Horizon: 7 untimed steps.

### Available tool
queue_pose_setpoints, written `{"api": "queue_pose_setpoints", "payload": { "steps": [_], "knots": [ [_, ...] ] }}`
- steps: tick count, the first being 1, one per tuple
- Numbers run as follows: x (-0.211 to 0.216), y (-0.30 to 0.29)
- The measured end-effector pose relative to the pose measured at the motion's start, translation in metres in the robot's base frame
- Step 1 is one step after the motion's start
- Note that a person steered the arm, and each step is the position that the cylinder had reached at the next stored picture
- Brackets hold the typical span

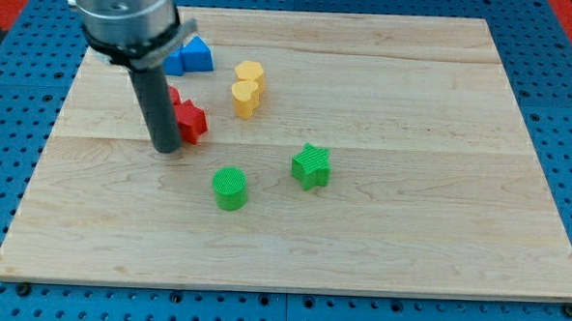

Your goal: Group up the red blocks with the yellow blocks

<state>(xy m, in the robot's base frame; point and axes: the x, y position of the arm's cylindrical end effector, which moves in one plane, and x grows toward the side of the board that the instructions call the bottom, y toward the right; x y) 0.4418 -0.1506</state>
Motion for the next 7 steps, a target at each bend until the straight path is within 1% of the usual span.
{"api": "queue_pose_setpoints", "payload": {
  "steps": [1, 2, 3, 4, 5, 6, 7],
  "knots": [
    [-0.023, 0.025],
    [-0.029, 0.031],
    [0.007, -0.036],
    [-0.053, -0.032],
    [-0.062, 0.066],
    [-0.064, 0.039],
    [-0.061, -0.033]
  ]
}}
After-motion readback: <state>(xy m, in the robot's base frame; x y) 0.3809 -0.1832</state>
